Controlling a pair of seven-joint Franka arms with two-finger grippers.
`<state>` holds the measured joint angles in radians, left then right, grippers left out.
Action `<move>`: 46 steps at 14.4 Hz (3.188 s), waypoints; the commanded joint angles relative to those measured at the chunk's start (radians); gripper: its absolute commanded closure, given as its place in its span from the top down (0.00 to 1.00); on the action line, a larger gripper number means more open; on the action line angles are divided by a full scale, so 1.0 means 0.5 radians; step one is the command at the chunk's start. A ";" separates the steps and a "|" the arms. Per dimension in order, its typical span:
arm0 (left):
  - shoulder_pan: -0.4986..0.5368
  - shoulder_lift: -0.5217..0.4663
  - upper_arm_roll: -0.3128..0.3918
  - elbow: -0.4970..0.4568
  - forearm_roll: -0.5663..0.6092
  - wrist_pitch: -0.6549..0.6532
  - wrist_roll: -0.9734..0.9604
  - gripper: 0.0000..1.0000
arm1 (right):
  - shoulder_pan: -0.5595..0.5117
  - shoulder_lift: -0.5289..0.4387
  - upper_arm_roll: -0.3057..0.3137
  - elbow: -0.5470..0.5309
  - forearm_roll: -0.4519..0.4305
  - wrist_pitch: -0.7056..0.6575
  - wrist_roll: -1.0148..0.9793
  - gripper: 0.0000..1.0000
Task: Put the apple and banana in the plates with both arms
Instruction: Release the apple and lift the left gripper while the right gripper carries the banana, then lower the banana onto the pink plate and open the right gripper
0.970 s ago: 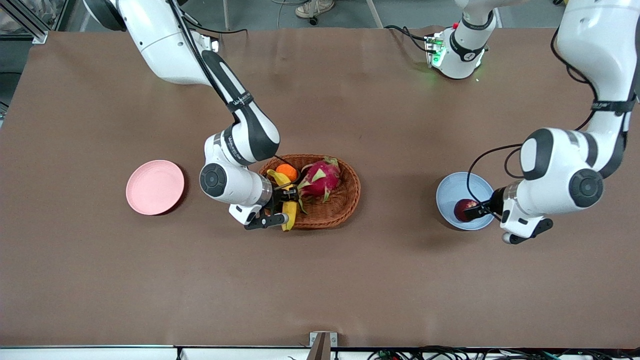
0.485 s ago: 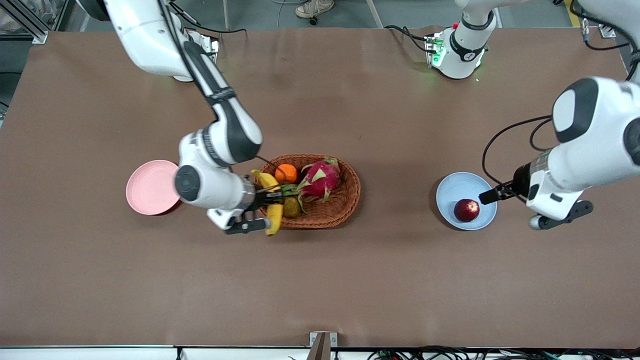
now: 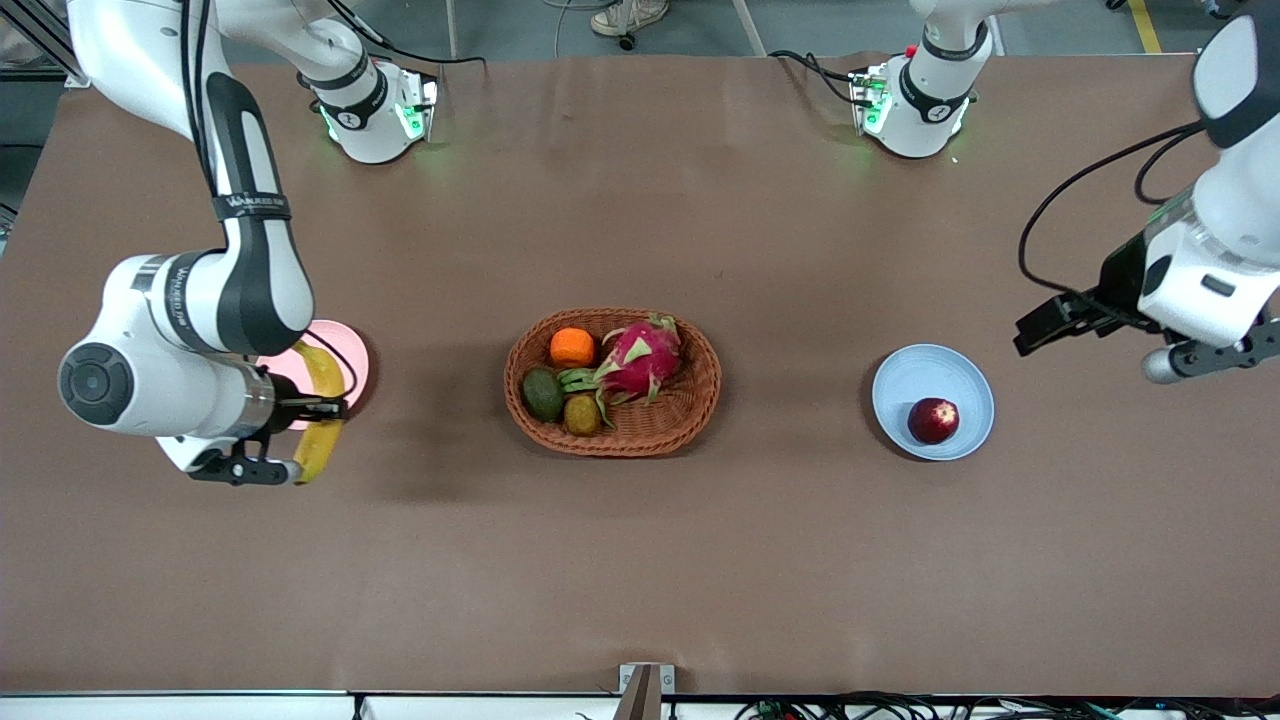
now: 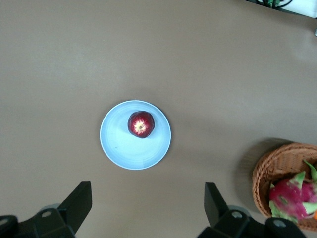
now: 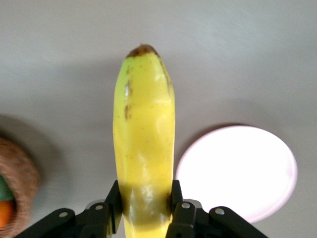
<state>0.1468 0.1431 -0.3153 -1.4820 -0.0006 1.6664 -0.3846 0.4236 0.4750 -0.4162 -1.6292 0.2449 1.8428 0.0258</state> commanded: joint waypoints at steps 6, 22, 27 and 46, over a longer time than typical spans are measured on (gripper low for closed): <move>-0.112 -0.267 0.182 0.007 0.014 -0.317 0.514 1.00 | -0.077 -0.149 -0.195 -0.530 -0.211 0.204 0.007 0.24; -0.211 -0.550 0.275 -0.343 0.010 -0.317 0.527 1.00 | 0.009 0.001 -0.189 -0.837 -0.287 0.609 0.016 0.26; -0.211 -0.550 0.275 -0.343 0.007 -0.320 0.530 1.00 | 0.052 0.050 -0.183 -0.822 -0.284 0.603 0.019 0.58; -0.205 -0.495 0.284 -0.337 0.014 -0.246 0.521 1.00 | -0.065 -0.438 -0.324 0.497 -0.257 -0.476 0.013 1.00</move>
<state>0.0442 -0.1055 -0.1759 -1.6497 -0.0006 1.5302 -0.1379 0.4134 0.2628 -0.5941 -1.4239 0.1220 1.6151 0.0298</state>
